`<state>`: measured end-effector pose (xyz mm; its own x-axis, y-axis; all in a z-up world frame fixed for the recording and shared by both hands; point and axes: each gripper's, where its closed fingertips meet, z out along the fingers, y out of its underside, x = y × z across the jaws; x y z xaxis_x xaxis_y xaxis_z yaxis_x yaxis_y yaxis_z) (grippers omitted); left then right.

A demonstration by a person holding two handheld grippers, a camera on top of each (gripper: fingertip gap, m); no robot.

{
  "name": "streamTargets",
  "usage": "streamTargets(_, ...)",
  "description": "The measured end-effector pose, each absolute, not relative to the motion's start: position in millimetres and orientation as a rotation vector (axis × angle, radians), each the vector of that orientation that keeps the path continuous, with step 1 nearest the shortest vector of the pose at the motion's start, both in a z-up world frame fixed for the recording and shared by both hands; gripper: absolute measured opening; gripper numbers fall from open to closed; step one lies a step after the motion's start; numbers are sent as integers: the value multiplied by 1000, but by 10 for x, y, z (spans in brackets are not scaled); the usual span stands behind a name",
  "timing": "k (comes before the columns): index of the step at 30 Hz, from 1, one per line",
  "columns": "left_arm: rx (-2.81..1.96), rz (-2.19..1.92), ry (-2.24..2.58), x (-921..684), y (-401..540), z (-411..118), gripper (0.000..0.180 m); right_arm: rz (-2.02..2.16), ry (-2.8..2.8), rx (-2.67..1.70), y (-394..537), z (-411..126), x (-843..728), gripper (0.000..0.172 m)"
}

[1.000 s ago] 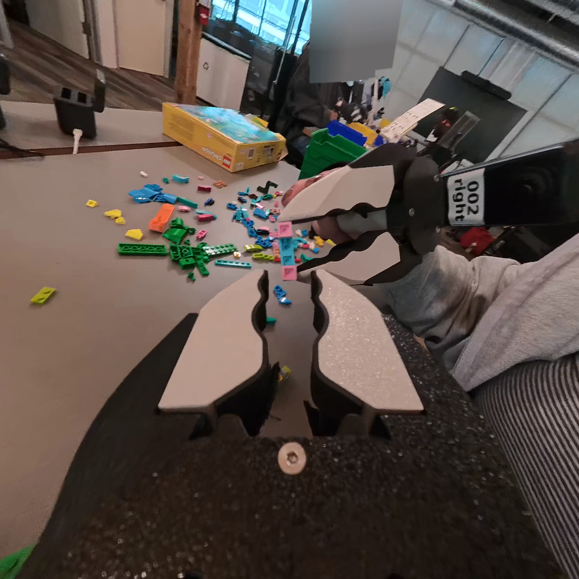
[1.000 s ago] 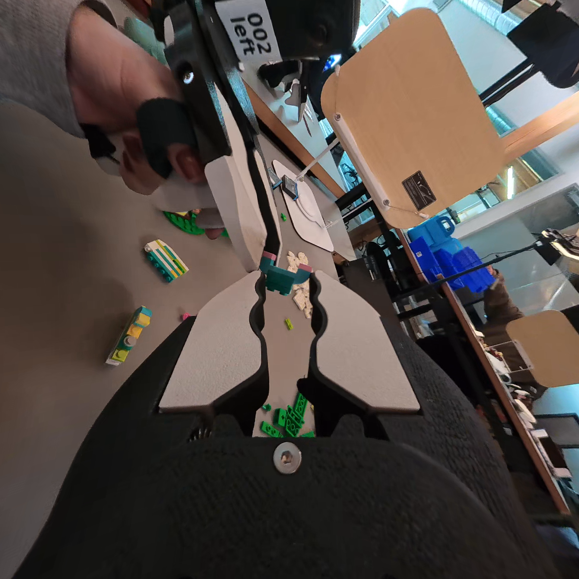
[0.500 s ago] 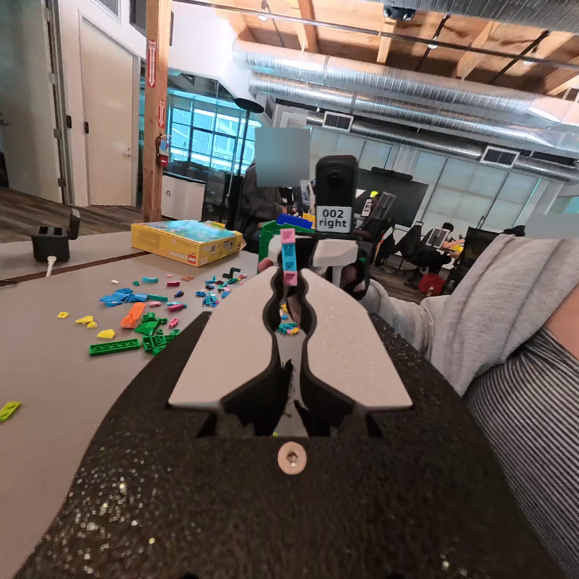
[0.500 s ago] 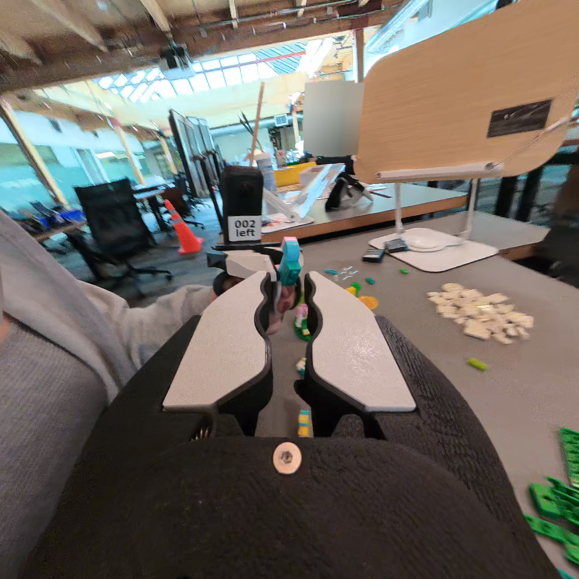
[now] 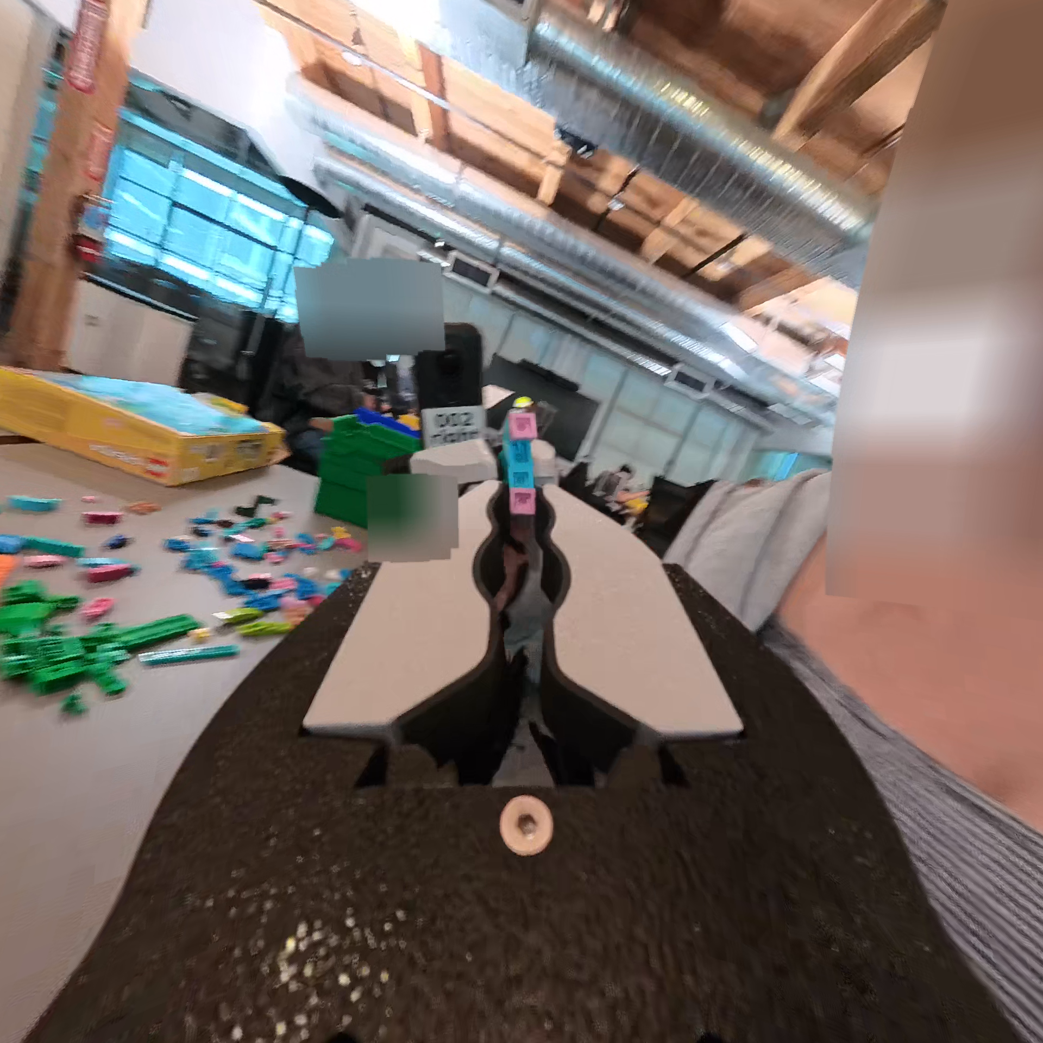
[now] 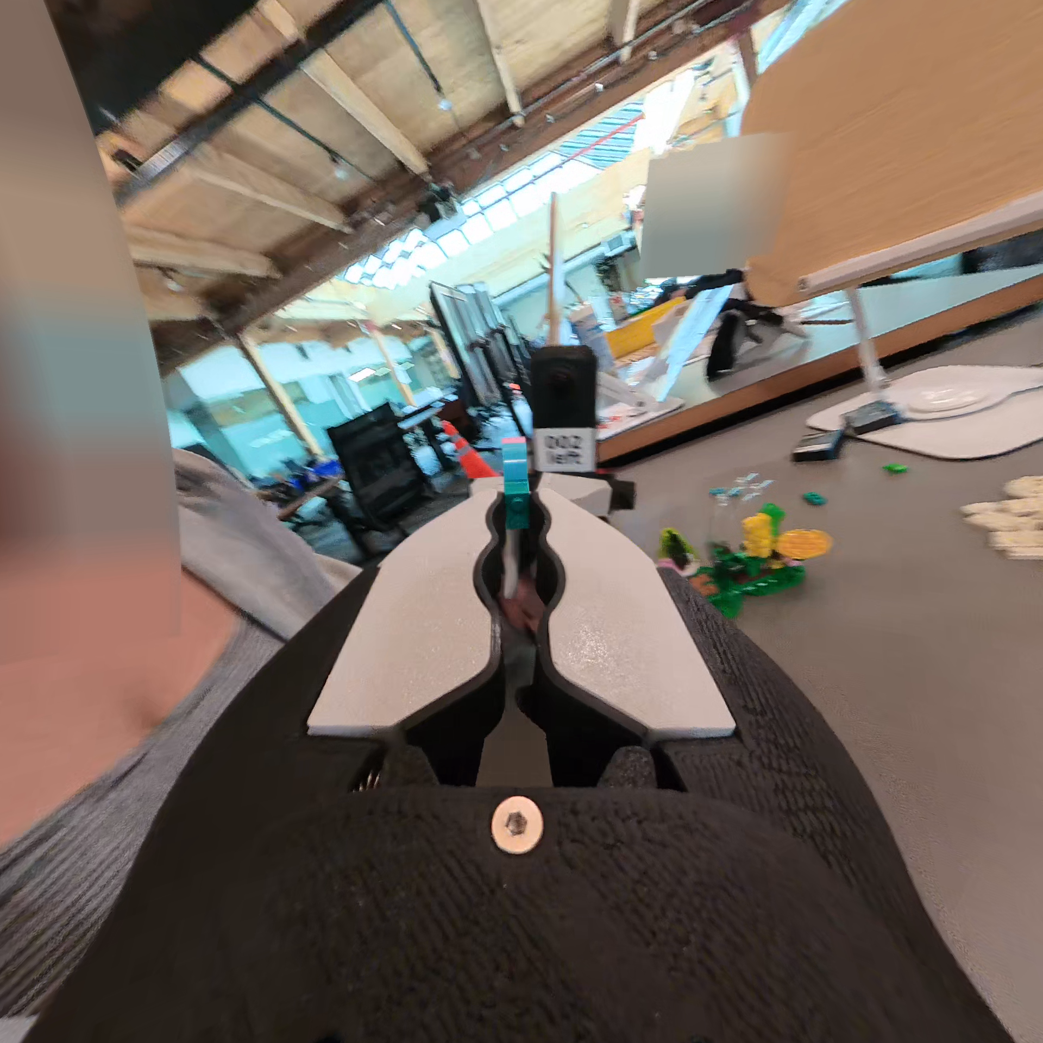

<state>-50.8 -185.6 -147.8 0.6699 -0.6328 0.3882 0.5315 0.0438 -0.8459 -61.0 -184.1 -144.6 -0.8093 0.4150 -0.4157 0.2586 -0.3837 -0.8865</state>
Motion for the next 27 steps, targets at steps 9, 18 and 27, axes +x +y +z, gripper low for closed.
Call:
streamTargets(9, -1428, -912, -40, -650, -1714, -1801, 8, 2418, -1632, -1069, -1626, -1579, -665, 6)
streamTargets(18, -2169, -272, -82, -917, -1541, -2923, 8, 1374, -2044, -1045, -1315, -2496, -793, 6)
streamTargets(27, -2251, -261, -102, -941, -1529, -3185, 25, 1232, -2177, -956, -1399, -2746, -759, 6)
